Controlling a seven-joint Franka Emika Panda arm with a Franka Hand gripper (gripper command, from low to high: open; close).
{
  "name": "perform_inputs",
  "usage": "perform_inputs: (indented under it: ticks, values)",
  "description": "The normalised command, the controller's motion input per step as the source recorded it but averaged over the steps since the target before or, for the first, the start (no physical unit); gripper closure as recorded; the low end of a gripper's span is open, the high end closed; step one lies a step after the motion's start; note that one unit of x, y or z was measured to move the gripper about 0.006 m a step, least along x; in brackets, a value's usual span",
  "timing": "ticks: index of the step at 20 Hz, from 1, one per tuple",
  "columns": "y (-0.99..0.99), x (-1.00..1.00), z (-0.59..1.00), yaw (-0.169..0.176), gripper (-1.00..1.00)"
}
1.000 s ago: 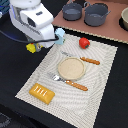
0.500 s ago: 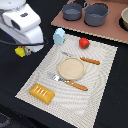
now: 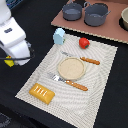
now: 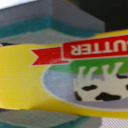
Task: Interact with the objects in diverse but meaningful ways.
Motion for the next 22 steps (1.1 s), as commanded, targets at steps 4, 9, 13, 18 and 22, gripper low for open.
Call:
perform_inputs:
  ticks: [4,9,13,18,22]
  values:
    - [-0.28,0.00,-0.40,-0.043,1.00]
    - [-0.07,0.05,-0.36,-0.027,1.00]
    - [0.00,0.03,-0.39,-0.003,1.00]
    - [0.00,0.00,-0.30,-0.009,1.00]
    - [-0.01,0.00,-0.16,-0.017,-1.00]
